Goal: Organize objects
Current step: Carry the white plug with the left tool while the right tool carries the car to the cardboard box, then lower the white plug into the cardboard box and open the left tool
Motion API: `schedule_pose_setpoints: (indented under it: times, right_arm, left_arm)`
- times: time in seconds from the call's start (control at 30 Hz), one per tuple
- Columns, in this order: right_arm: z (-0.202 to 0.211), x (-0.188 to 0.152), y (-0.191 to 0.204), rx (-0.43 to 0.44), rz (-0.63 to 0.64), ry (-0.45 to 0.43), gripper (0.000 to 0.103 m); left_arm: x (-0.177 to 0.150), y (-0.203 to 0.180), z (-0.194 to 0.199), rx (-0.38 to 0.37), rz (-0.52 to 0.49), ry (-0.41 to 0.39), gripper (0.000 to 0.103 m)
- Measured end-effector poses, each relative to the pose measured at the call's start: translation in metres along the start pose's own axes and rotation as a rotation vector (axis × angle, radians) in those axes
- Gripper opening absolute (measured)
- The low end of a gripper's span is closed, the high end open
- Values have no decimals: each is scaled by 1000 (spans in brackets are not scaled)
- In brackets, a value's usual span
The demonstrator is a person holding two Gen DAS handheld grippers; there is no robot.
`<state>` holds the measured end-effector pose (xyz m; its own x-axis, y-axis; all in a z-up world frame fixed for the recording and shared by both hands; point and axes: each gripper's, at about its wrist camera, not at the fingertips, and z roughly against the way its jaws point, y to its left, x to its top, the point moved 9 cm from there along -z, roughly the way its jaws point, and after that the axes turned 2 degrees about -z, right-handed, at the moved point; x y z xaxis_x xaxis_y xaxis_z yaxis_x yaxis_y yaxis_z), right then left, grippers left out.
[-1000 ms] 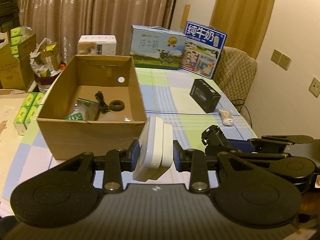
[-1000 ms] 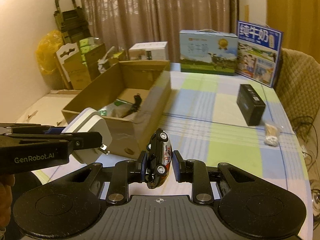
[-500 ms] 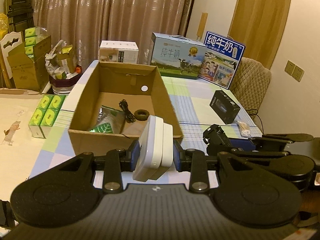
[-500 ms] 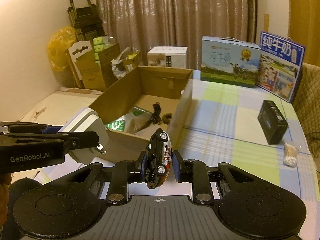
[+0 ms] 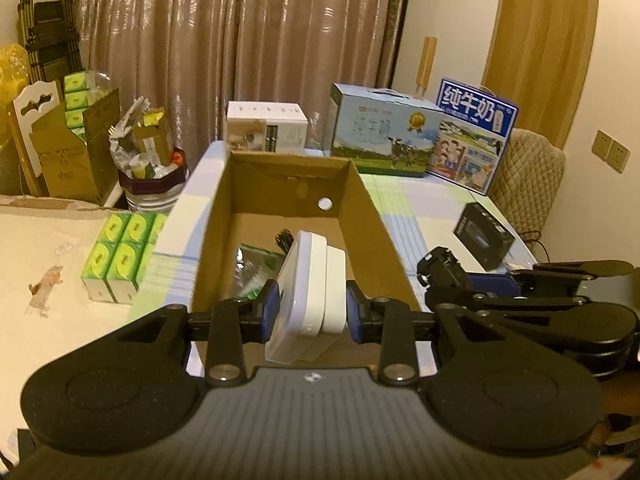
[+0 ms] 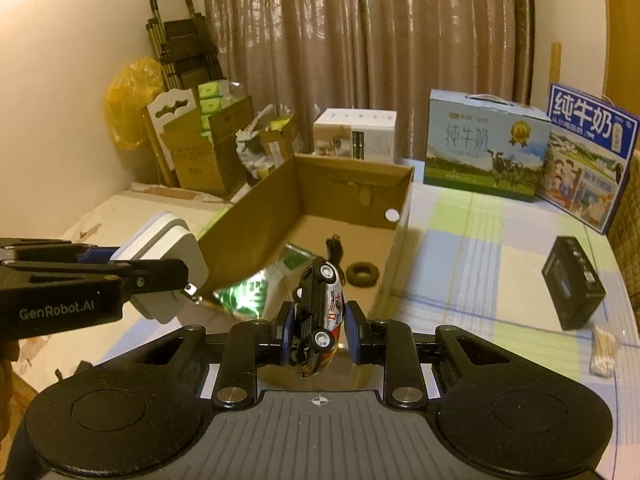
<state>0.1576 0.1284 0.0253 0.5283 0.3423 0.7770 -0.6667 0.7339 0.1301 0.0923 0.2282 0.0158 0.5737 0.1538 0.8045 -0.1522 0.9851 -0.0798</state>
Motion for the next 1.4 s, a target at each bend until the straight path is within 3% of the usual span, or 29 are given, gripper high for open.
schedule_pose_setpoints:
  times: [0.4, 1.4]
  right_arm:
    - [-32, 32, -1, 9, 7, -5, 23]
    - [-80, 43, -28, -1, -80, 46, 23]
  left_arm:
    - [33, 16, -34, 2, -37, 19, 29]
    - [36, 31, -116, -22, -34, 116, 31]
